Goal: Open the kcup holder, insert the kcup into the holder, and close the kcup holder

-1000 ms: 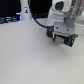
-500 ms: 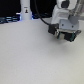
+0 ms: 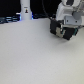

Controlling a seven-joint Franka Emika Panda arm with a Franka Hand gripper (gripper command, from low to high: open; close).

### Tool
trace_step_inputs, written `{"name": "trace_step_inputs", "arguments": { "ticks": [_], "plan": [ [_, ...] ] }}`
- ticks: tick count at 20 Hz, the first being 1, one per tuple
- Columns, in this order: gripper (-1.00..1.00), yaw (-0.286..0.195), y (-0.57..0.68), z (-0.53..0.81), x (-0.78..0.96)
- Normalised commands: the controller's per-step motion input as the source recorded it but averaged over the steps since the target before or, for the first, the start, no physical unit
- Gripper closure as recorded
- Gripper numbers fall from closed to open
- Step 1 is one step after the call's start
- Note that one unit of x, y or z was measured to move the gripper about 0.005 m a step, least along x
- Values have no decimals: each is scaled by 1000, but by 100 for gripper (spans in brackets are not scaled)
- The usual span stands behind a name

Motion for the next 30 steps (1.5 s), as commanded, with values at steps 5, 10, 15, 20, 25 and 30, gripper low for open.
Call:
{"name": "trace_step_inputs", "arguments": {
  "ticks": [5,10,15,20,25,30],
  "plan": [
    [-100,-11,174,-356,-400],
    [-100,17,342,-180,-572],
    [-100,-13,263,-309,-546],
    [-100,-29,65,-259,-295],
    [-100,-33,54,-226,-264],
    [-100,-28,62,-310,-269]
  ]
}}
